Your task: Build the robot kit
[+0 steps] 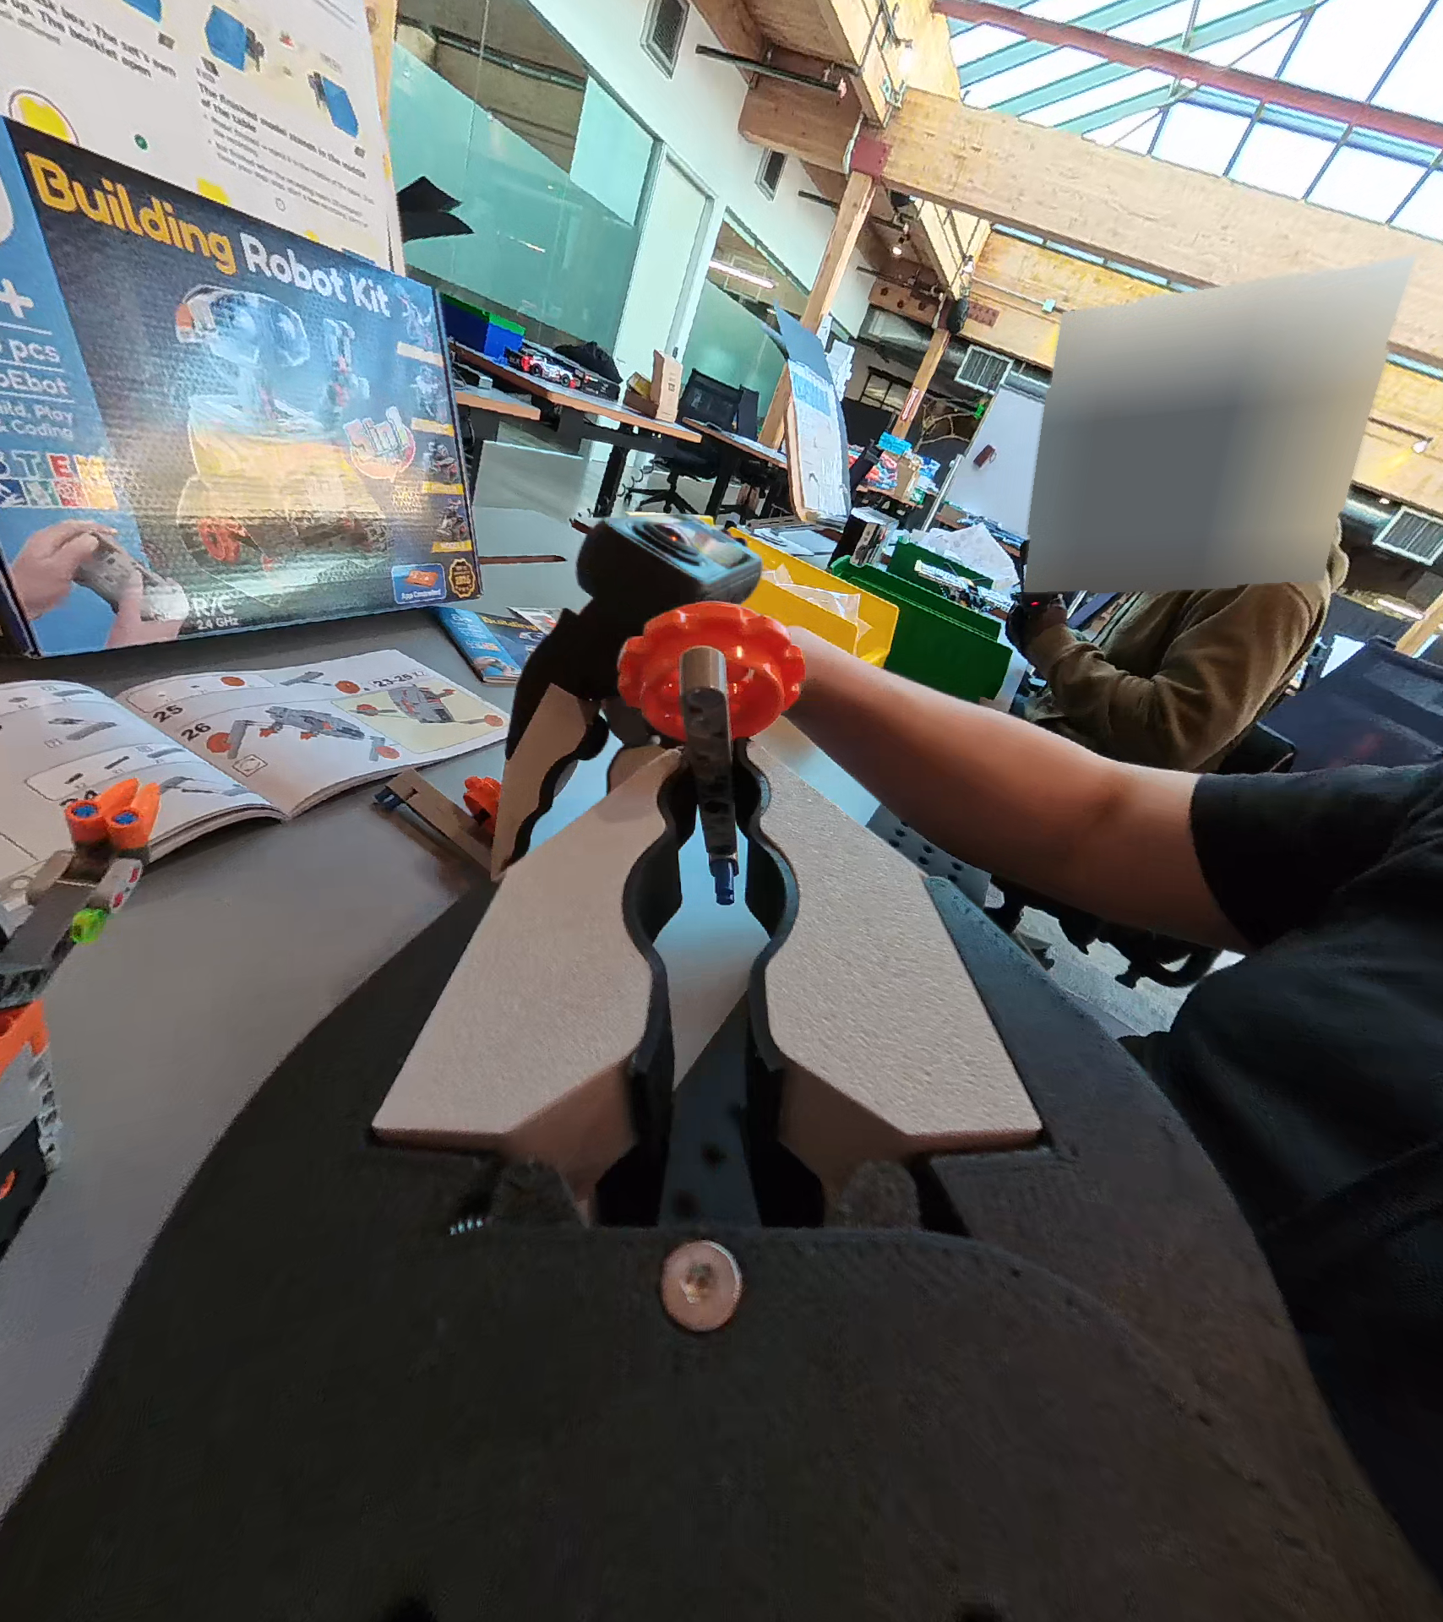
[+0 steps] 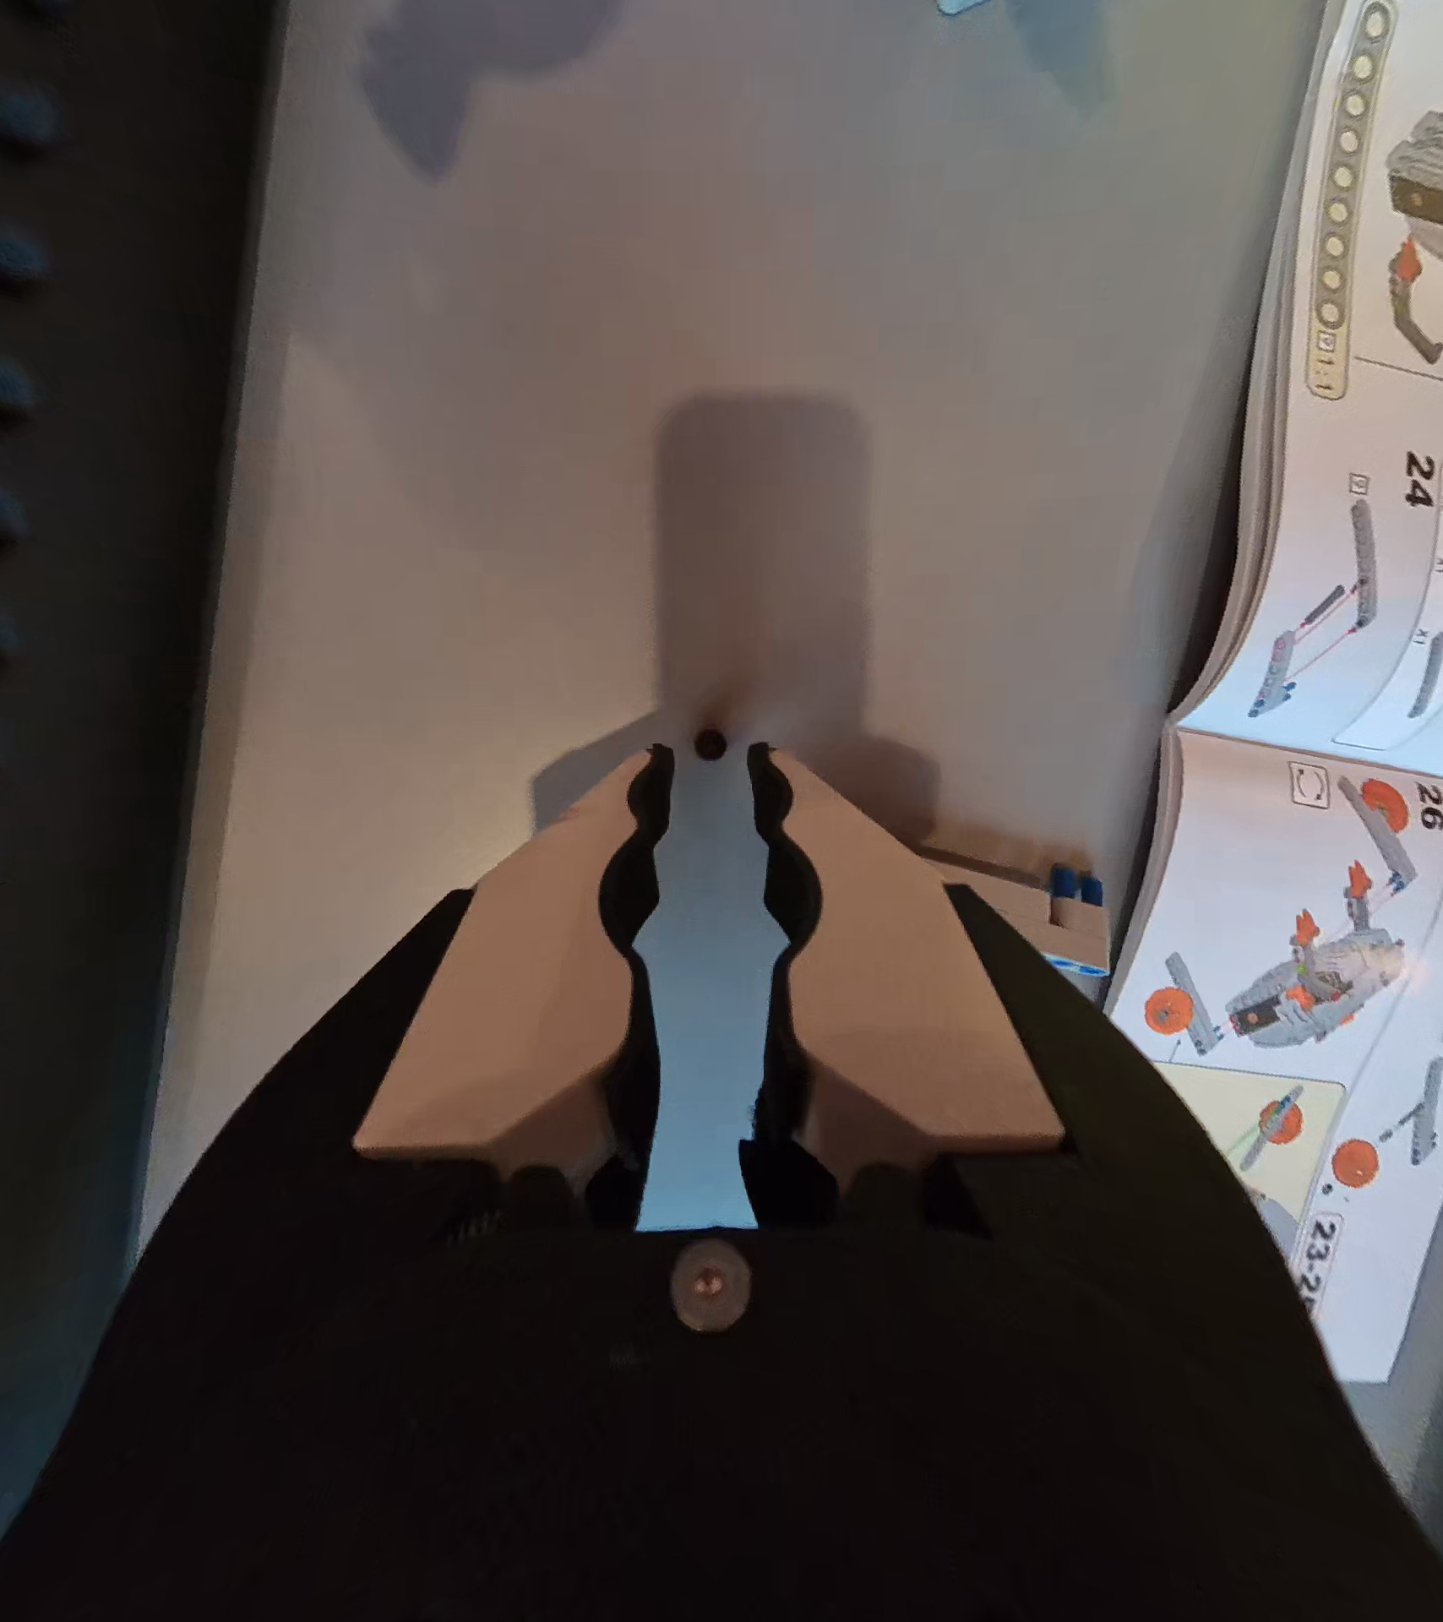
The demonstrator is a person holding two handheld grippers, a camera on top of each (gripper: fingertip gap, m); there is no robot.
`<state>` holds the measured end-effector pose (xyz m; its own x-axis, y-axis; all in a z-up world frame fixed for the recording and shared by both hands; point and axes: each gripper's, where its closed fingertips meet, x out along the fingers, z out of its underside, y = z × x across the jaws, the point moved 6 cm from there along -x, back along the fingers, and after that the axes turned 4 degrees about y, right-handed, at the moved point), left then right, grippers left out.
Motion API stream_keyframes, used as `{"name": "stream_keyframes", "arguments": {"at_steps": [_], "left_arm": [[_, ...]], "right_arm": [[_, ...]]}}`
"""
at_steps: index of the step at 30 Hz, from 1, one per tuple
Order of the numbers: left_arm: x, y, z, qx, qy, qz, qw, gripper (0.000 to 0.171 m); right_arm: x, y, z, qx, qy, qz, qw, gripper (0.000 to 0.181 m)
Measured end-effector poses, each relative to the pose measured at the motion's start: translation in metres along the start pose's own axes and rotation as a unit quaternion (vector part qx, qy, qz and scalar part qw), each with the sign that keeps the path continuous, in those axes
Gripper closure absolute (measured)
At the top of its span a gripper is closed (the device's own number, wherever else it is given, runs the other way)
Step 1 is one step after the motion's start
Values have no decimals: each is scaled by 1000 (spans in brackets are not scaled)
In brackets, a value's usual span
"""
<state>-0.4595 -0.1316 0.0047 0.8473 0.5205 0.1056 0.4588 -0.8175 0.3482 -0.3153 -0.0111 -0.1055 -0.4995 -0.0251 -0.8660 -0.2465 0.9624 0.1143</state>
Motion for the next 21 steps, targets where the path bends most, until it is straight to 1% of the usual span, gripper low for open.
{"name": "stream_keyframes", "arguments": {"at_steps": [3,7,11,14,16,19,21], "left_arm": [[-1,-4,4,-5,0,6,1000,166],[-2,-6,8,-19,-1,16,1000,166],[-6,-8,11,-27,-1,15,1000,166],[-8,-11,13,-35,0,13,999,166],[-10,-13,14,-42,1,12,999,166],[-11,-13,14,-52,7,12,999,166],[-12,-11,14,-54,7,12,998,166]], "right_arm": [[2,3,-3,11,8,-19,1000,166],[2,7,-2,21,-4,-35,999,165],[3,7,-5,22,1,-51,998,166],[7,6,-4,2,-8,-49,999,169],[11,4,-3,7,-13,-60,998,168],[11,5,-3,5,-15,-58,998,176],[11,4,-3,8,-19,-60,998,176]]}}
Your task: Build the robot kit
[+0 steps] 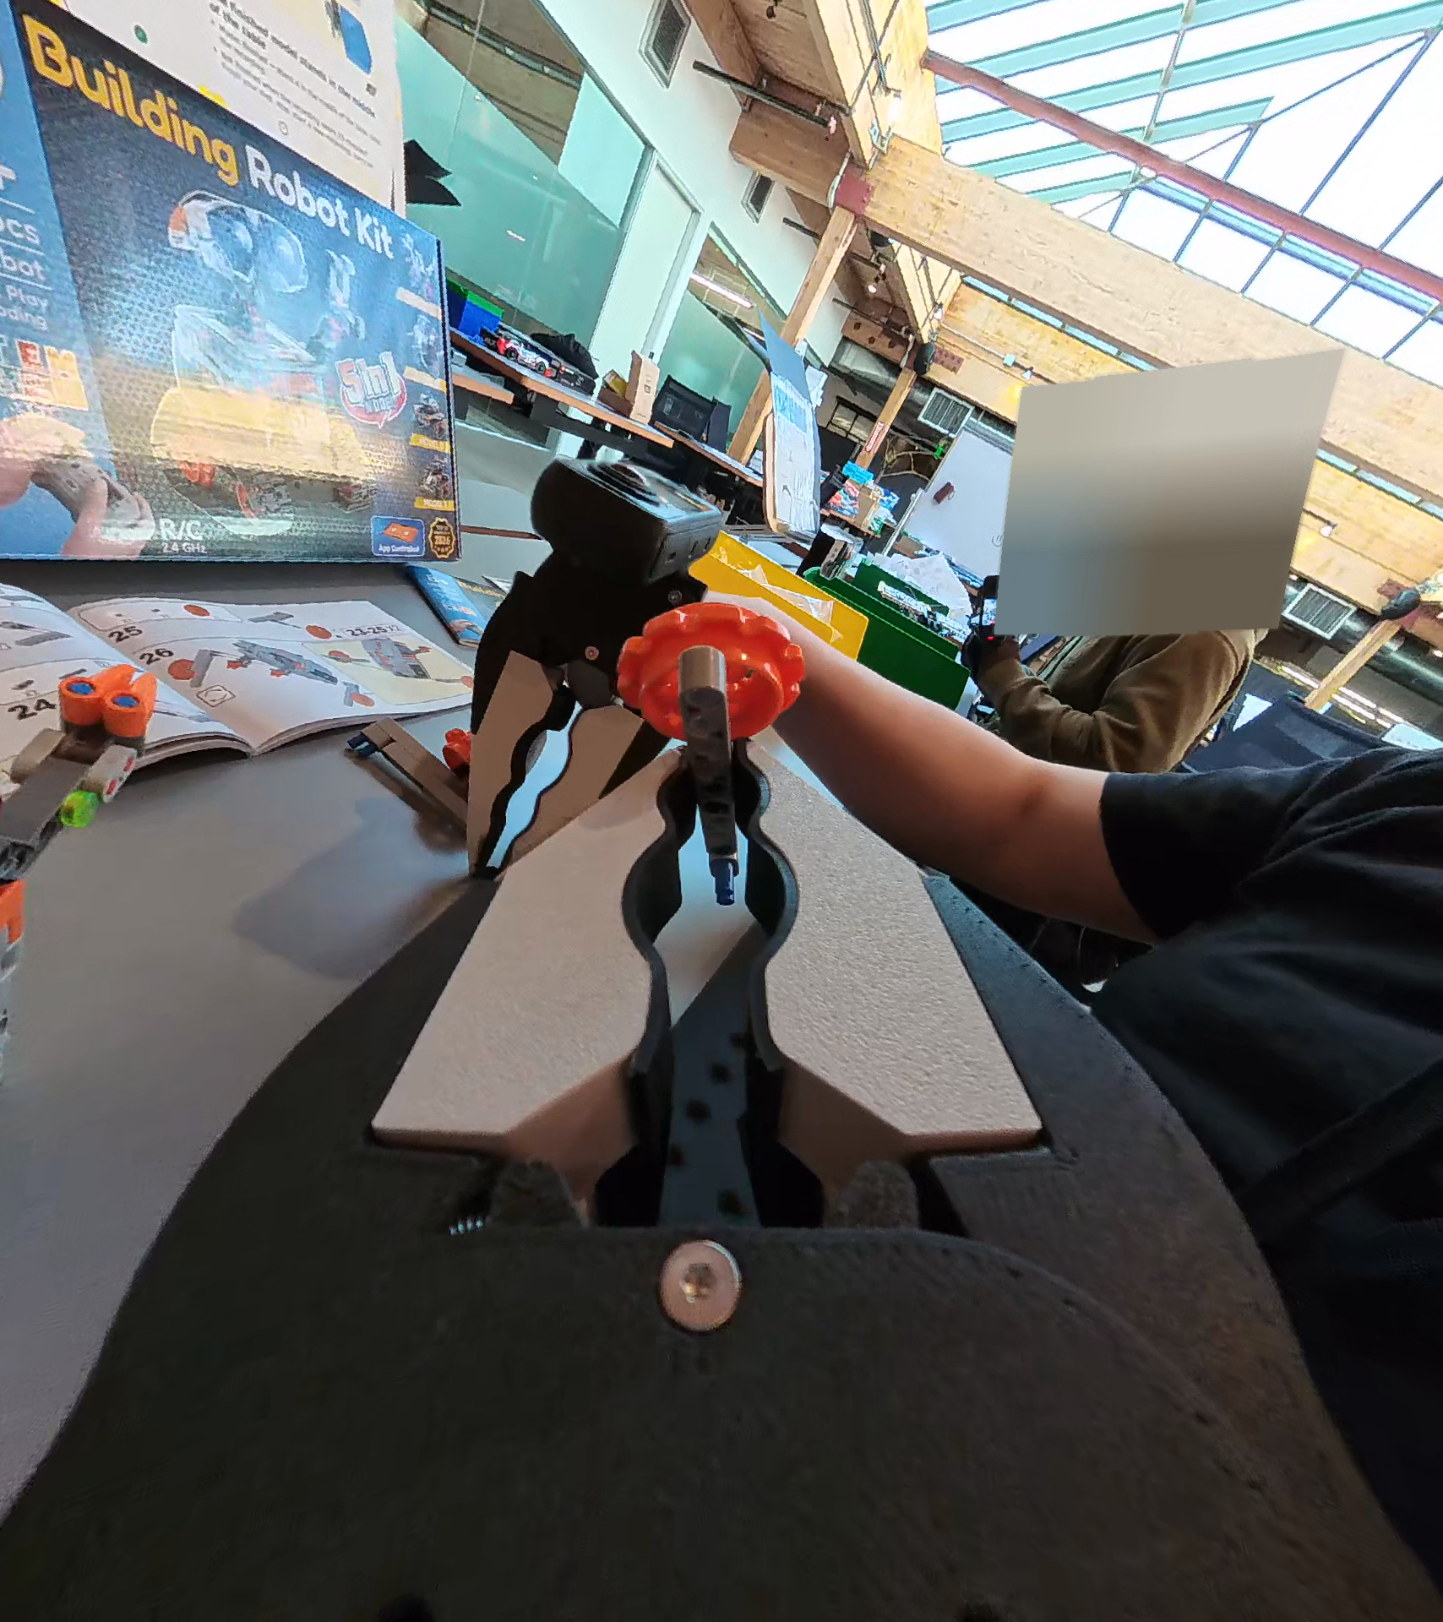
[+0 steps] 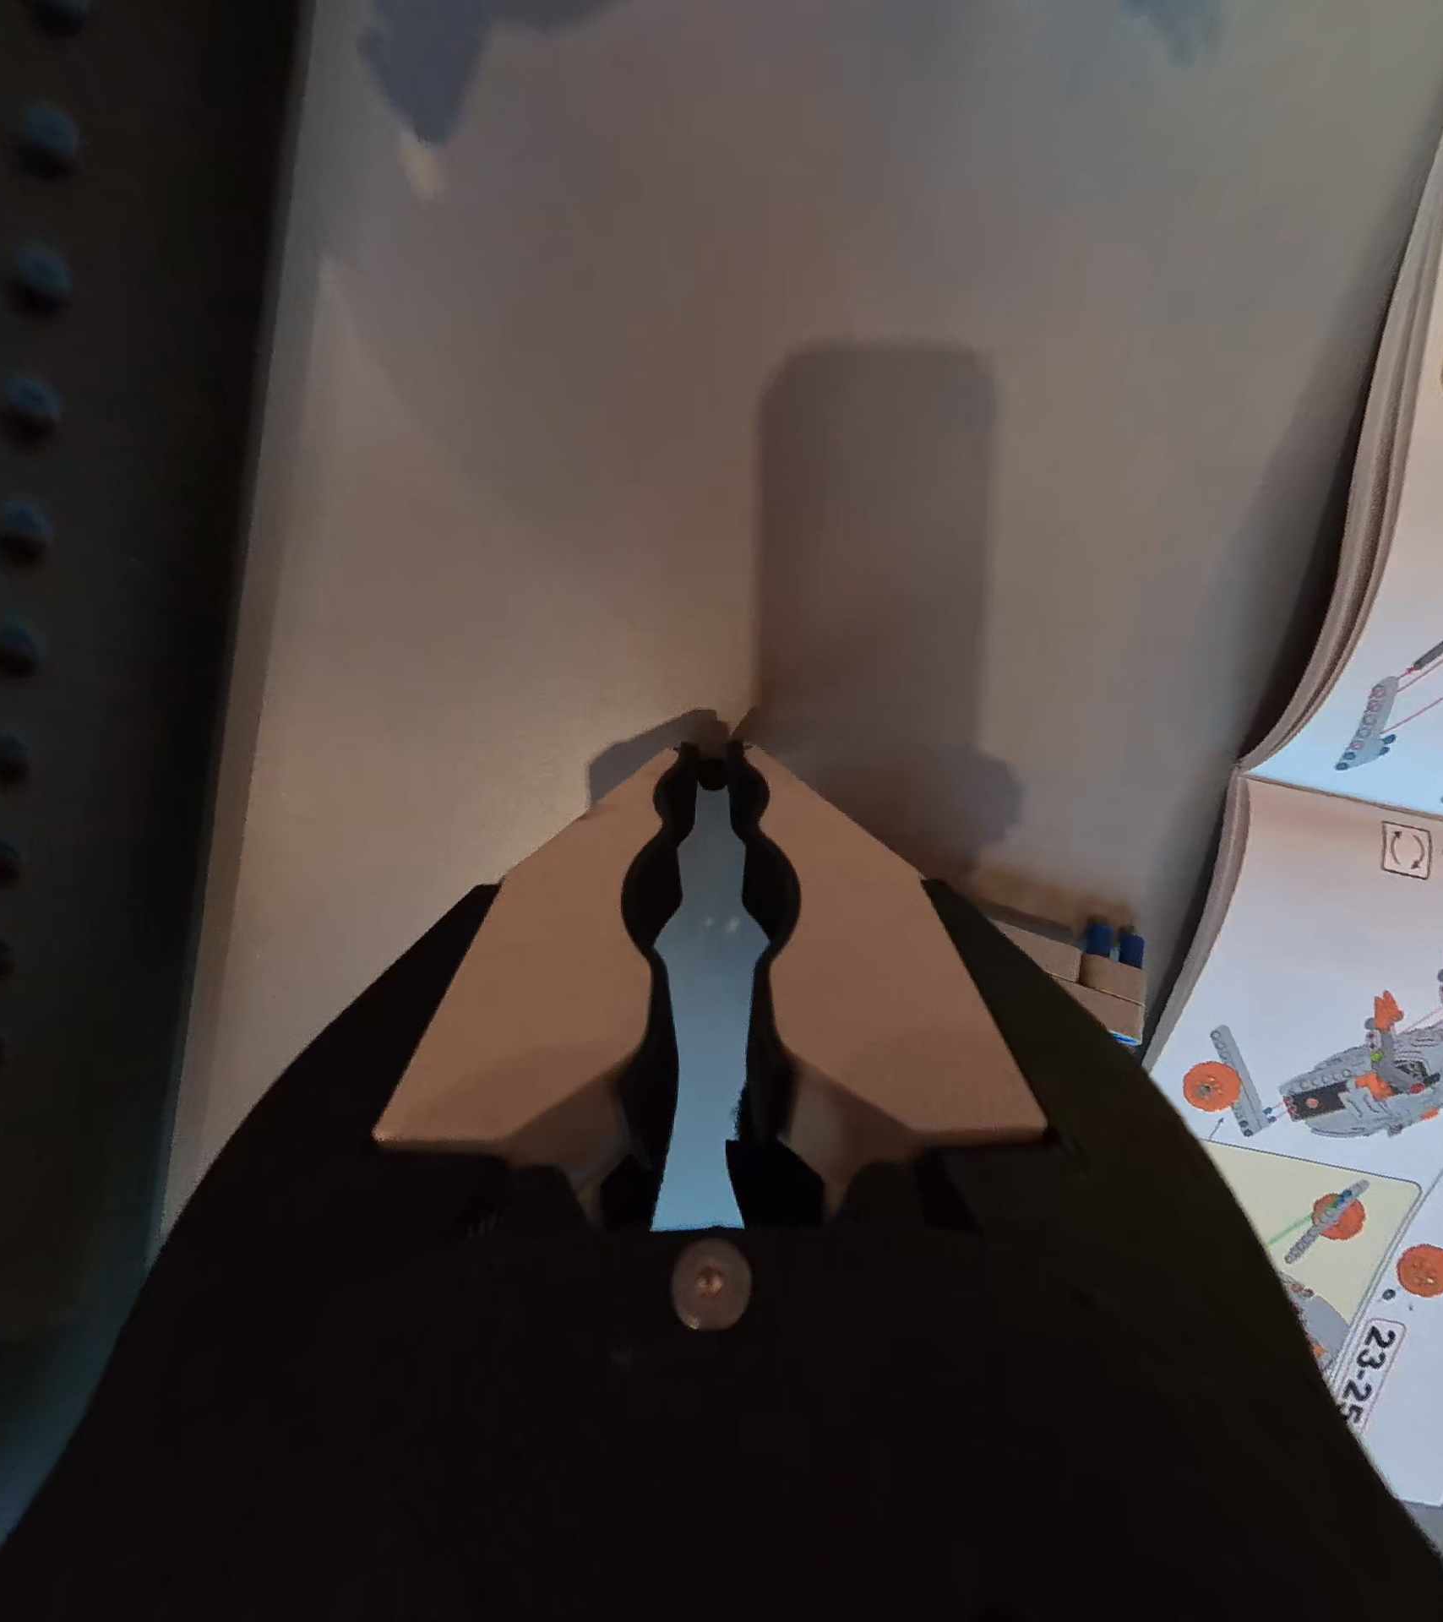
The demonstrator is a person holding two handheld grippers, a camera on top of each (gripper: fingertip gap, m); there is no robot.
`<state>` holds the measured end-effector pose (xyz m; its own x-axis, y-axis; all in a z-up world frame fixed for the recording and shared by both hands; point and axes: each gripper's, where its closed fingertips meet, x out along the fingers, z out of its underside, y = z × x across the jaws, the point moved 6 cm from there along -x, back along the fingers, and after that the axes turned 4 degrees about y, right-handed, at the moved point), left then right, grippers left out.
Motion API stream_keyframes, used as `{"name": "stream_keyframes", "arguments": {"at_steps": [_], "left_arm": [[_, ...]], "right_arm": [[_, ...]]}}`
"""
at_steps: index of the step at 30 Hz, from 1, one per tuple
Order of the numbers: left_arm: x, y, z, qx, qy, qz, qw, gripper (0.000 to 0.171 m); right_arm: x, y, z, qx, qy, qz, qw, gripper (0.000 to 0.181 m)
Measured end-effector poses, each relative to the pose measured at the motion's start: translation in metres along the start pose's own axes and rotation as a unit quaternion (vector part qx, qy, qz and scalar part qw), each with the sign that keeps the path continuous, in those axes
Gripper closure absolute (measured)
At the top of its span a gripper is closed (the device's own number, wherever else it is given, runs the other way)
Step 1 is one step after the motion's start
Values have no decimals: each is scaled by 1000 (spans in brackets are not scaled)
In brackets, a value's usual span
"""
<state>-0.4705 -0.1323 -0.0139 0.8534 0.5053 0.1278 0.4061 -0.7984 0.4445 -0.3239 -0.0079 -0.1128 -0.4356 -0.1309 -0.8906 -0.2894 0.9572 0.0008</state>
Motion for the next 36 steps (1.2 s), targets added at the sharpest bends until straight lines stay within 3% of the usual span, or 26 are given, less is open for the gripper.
{"name": "stream_keyframes", "arguments": {"at_steps": [5,10,15,23,27,30,33,36], "left_arm": [[0,7,3,-1,-4,-3,1000,166],[6,19,17,-32,-36,24,999,166],[43,21,34,-74,-81,62,992,166],[138,1,39,-112,-150,143,972,166],[171,-13,36,-168,-187,205,946,166],[191,-30,33,-201,-220,219,929,166],[198,-45,38,-204,-258,214,920,166],[194,-48,43,-220,-250,234,913,166]], "right_arm": [[-6,-6,2,-24,15,10,1000,176],[-49,-26,30,-25,158,68,985,177],[-93,-32,70,23,325,120,938,177],[-141,-39,78,44,517,124,846,177],[-145,-43,90,52,535,104,837,177],[-142,-45,93,26,507,131,851,177],[-143,-44,90,13,506,164,847,177],[-143,-43,91,3,503,186,844,177]]}}
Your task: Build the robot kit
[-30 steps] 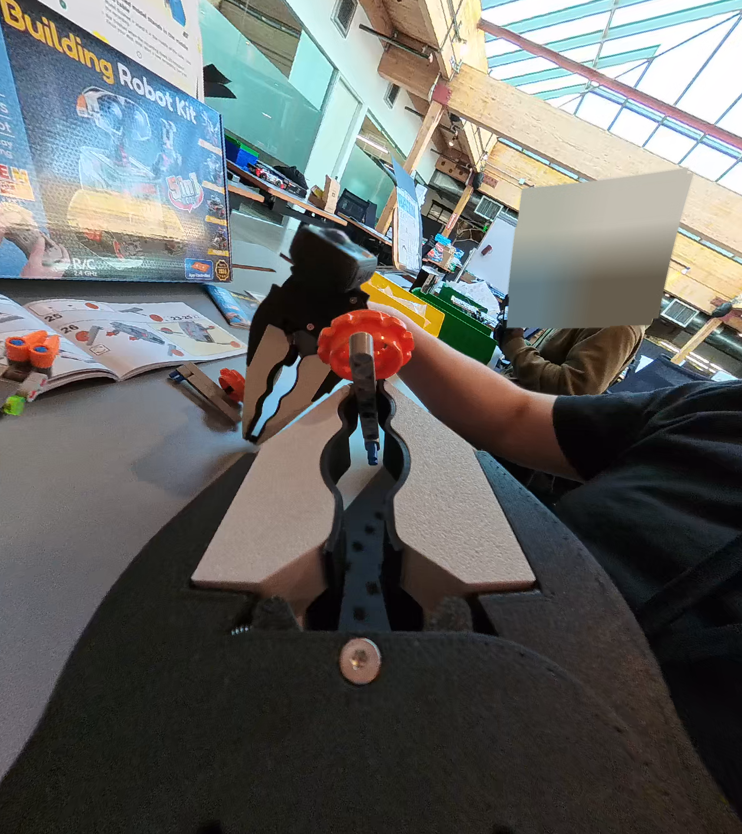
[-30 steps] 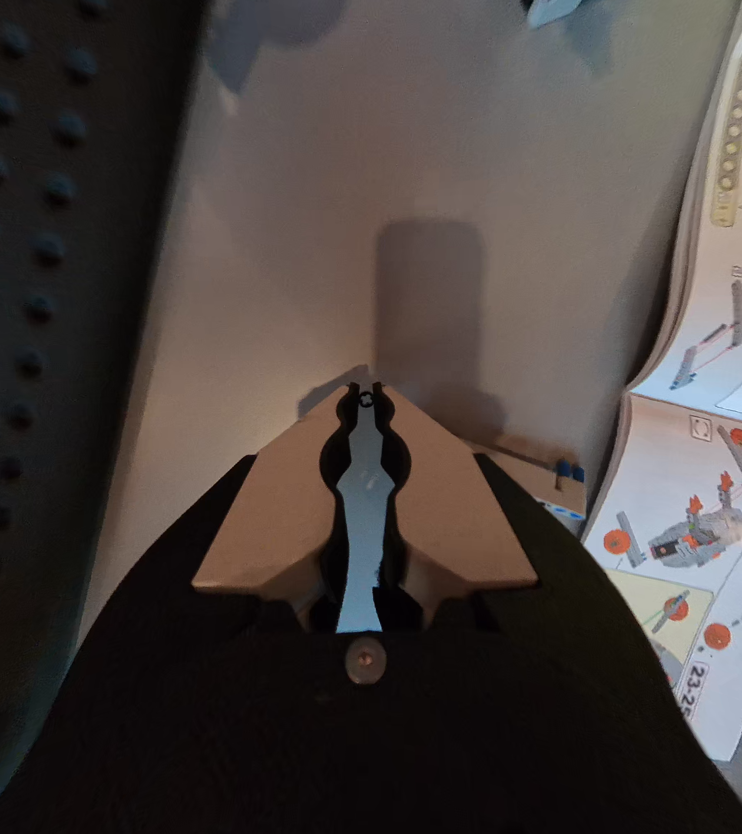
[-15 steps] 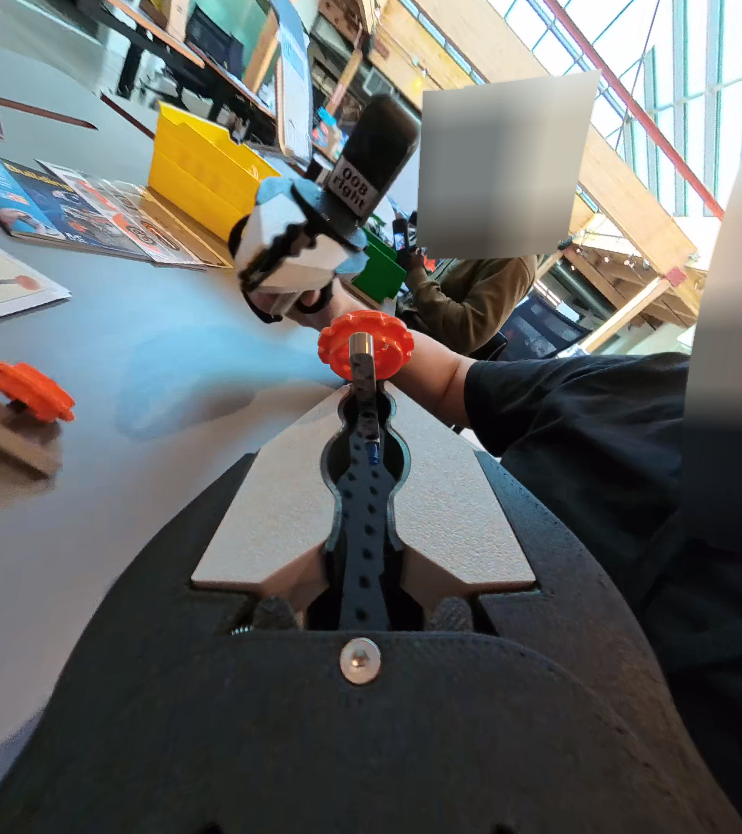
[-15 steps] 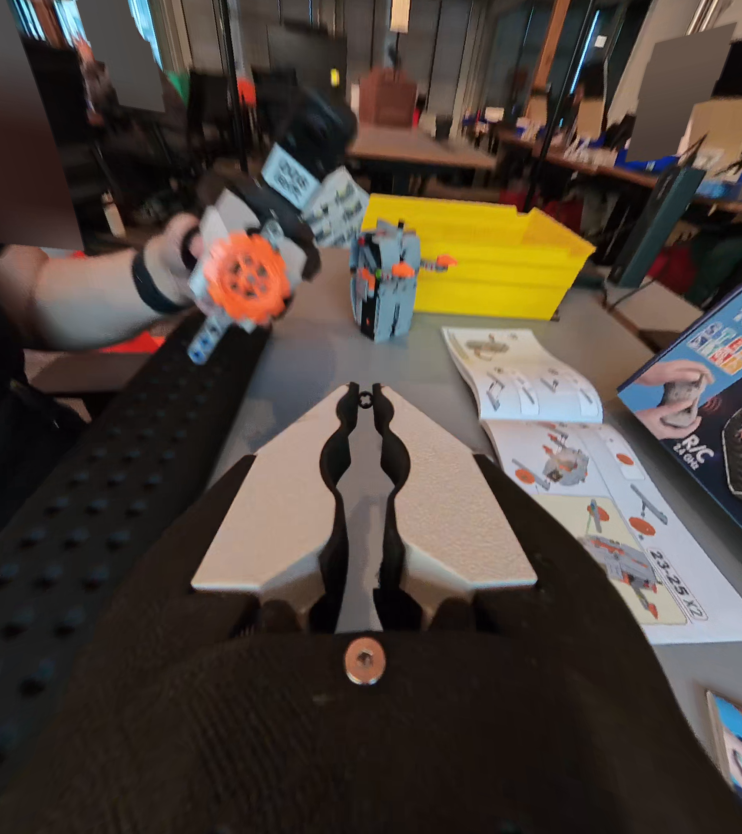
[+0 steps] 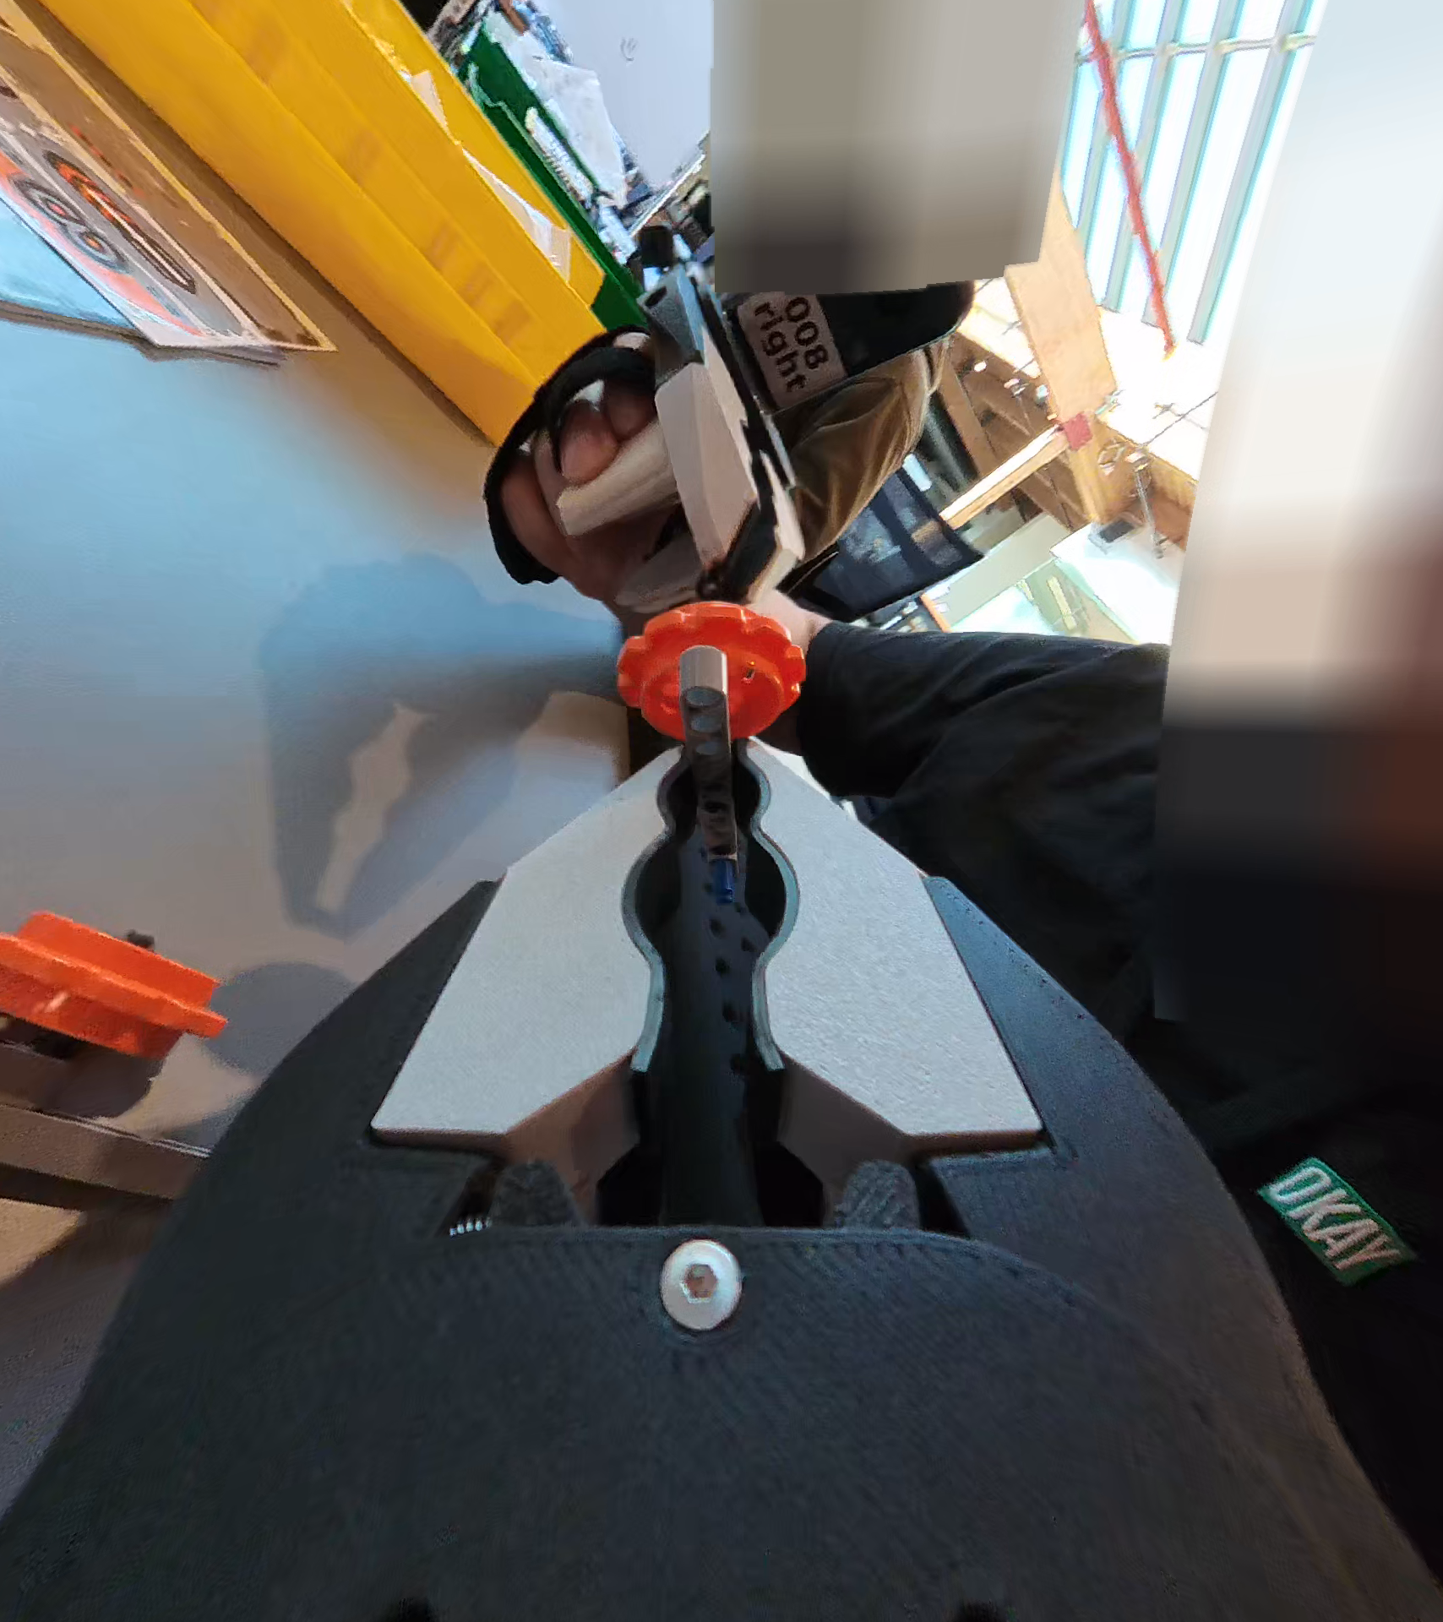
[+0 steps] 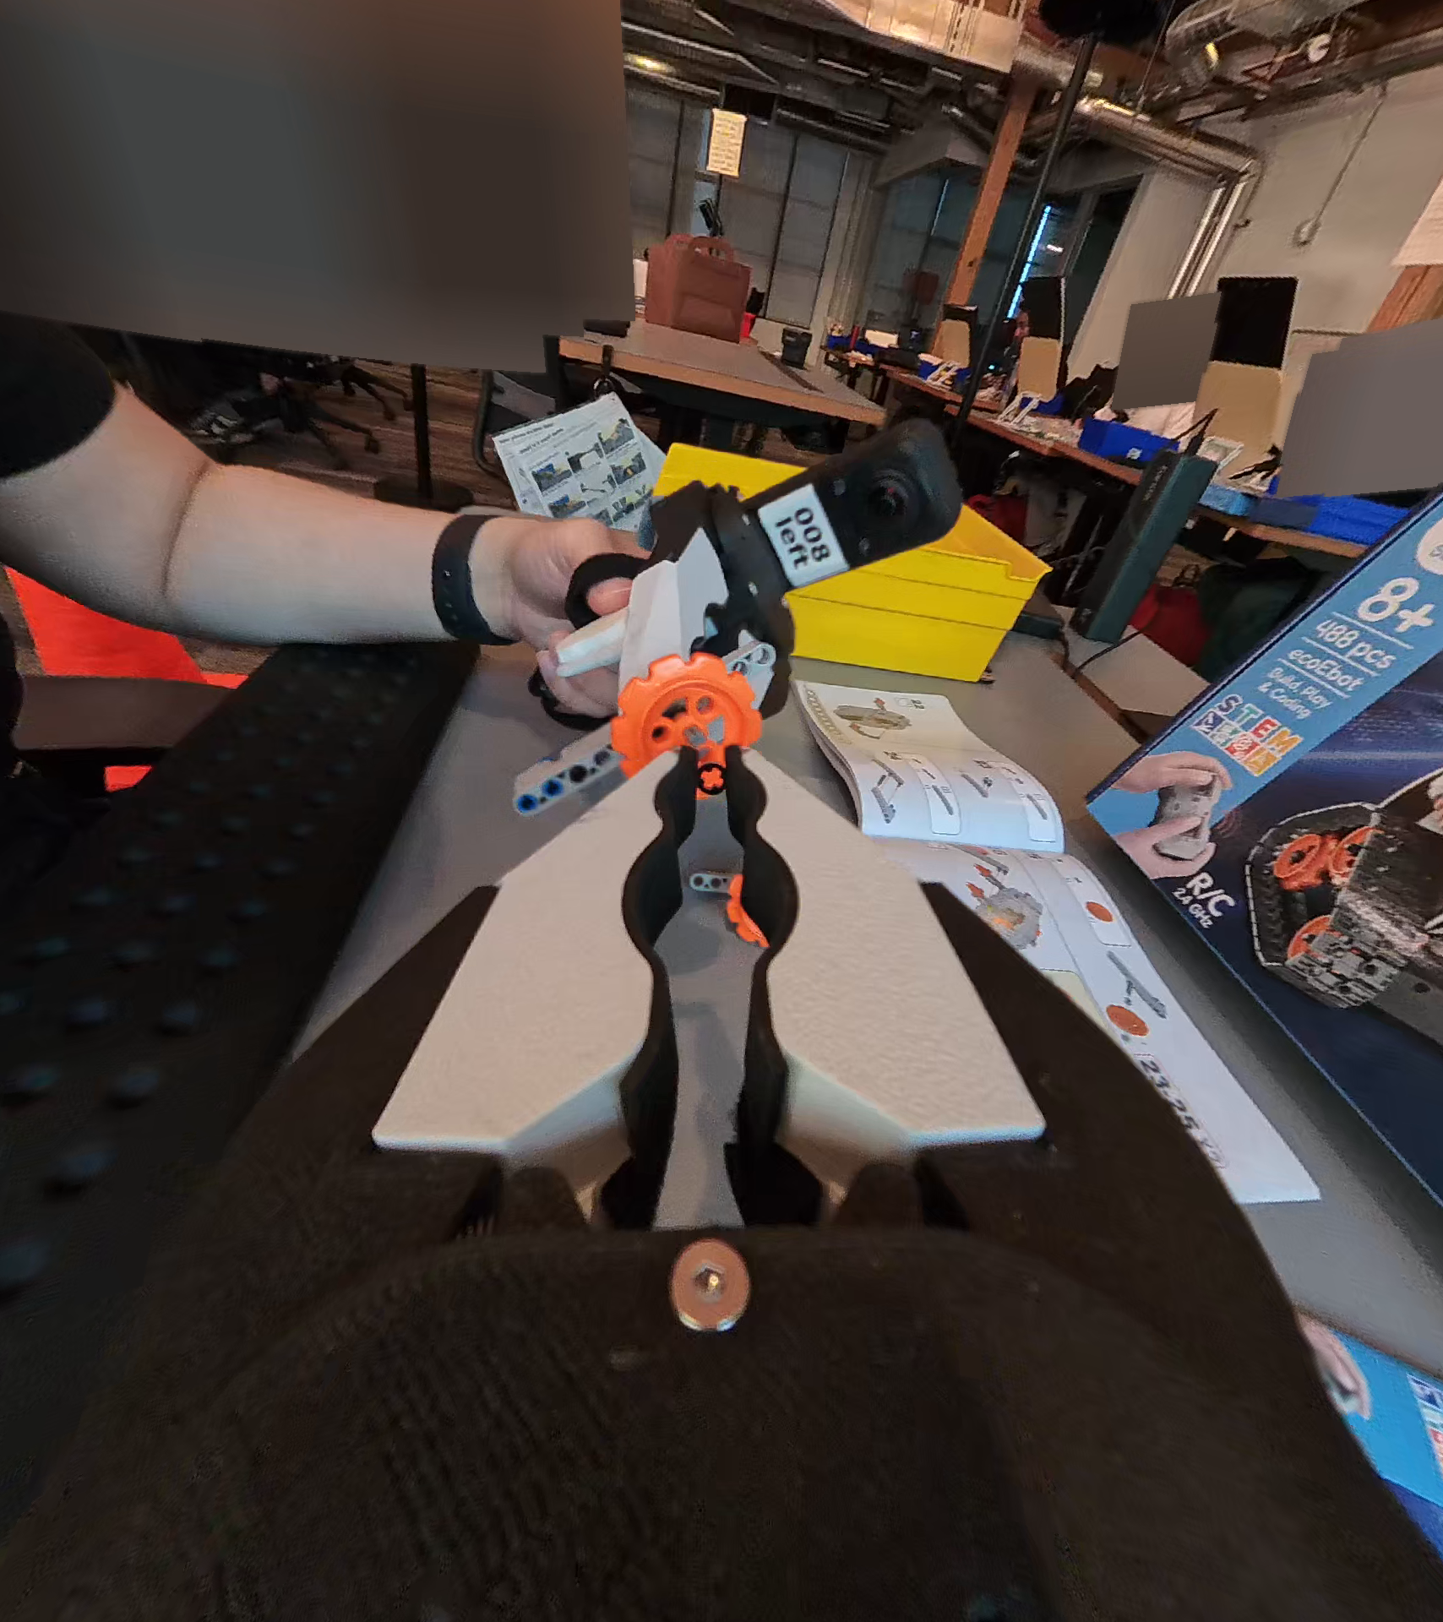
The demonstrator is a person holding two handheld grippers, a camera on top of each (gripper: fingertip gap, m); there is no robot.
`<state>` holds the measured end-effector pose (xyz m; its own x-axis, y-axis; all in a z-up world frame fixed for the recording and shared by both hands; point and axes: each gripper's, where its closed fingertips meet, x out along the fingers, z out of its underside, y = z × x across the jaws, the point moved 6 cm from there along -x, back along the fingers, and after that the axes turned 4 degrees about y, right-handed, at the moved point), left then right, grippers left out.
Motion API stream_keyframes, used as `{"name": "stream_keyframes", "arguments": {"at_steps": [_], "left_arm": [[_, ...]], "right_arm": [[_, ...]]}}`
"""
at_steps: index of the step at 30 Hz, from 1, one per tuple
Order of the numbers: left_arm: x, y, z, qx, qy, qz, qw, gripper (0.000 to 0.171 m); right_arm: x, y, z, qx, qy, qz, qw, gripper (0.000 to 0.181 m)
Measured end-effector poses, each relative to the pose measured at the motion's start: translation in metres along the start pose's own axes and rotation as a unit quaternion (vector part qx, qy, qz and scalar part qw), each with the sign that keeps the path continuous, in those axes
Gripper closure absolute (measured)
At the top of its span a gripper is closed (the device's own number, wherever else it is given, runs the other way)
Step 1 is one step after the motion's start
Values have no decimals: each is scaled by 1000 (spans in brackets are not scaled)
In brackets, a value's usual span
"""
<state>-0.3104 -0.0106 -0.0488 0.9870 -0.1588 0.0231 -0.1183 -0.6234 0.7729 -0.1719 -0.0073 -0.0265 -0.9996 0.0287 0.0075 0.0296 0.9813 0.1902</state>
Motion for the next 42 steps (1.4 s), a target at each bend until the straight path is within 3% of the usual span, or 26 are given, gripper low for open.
{"name": "stream_keyframes", "arguments": {"at_steps": [5,10,16,42], "left_arm": [[-5,0,14,-11,26,20,999,166],[-3,0,19,11,-9,19,1000,166],[1,11,19,3,-5,75,997,166],[4,6,24,-4,-24,58,998,166]], "right_arm": [[11,-11,1,-32,-3,-22,999,177],[17,-18,3,-52,-7,-24,998,177],[21,-27,3,-54,-9,-41,998,177],[18,-29,3,-42,11,-52,998,177]]}}
